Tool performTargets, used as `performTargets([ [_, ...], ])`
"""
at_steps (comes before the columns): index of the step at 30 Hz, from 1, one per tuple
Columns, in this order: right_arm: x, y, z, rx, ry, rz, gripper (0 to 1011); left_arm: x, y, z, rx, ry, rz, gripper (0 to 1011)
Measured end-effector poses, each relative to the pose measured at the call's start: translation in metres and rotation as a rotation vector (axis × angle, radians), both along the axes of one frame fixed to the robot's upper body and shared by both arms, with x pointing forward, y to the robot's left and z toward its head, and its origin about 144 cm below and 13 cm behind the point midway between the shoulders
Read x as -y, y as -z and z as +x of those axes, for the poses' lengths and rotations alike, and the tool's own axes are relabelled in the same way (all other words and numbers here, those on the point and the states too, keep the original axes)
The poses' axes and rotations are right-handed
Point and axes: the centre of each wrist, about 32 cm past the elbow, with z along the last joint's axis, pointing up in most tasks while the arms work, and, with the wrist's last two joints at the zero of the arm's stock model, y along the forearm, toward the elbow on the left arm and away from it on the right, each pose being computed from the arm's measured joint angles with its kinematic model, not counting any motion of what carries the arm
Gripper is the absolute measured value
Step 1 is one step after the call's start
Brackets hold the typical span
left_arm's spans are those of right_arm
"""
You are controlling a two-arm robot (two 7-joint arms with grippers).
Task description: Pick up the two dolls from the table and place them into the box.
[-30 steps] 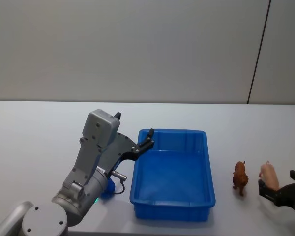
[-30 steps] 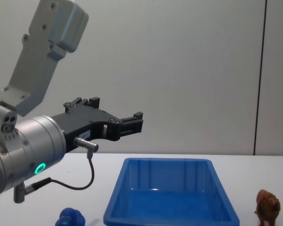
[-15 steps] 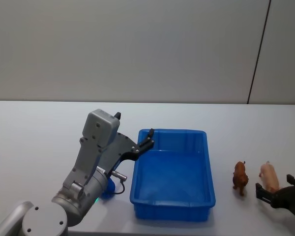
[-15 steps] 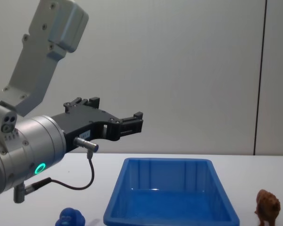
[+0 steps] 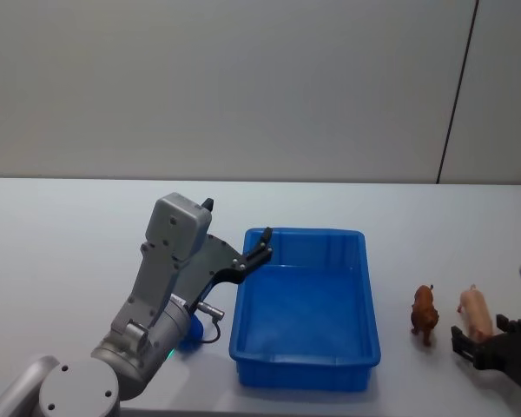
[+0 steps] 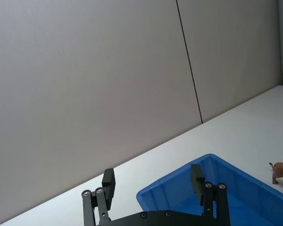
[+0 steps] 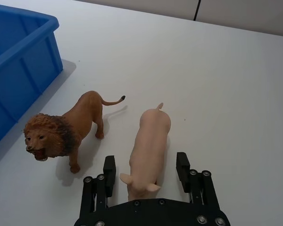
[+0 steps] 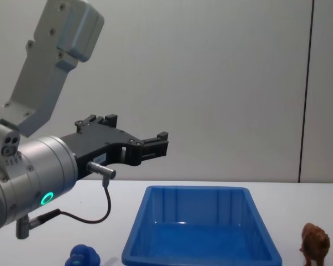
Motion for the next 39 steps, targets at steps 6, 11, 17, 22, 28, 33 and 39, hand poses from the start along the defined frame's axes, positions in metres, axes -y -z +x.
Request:
performTargets([
  [6, -0.001, 0.0, 0.002, -0.001, -0.003, -0.003, 634, 0.0, 0.0, 0.0, 0.0, 0.0, 0.0, 1002],
  [11, -0.003, -0.001, 0.004, 0.012, -0.005, -0.005, 503, 0.0, 0.0, 0.0, 0.0, 0.0, 0.0, 1002],
  [17, -0.003, -0.003, 0.005, 0.041, 0.003, 0.001, 364, 0.0, 0.0, 0.0, 0.0, 0.0, 0.0, 1002],
  [22, -0.004, -0.009, 0.006, 0.091, 0.015, 0.015, 366, 0.0, 0.0, 0.0, 0.0, 0.0, 0.0, 1002],
  [28, -0.006, -0.02, 0.008, 0.164, 0.025, 0.033, 366, 0.0, 0.0, 0.0, 0.0, 0.0, 0.0, 1002],
  [33, -0.008, -0.032, 0.01, 0.224, 0.016, 0.049, 366, 0.0, 0.0, 0.0, 0.0, 0.0, 0.0, 1002],
  [39, -0.012, -0.046, 0.013, 0.279, -0.022, 0.069, 366, 0.0, 0.0, 0.0, 0.0, 0.0, 0.0, 1002],
])
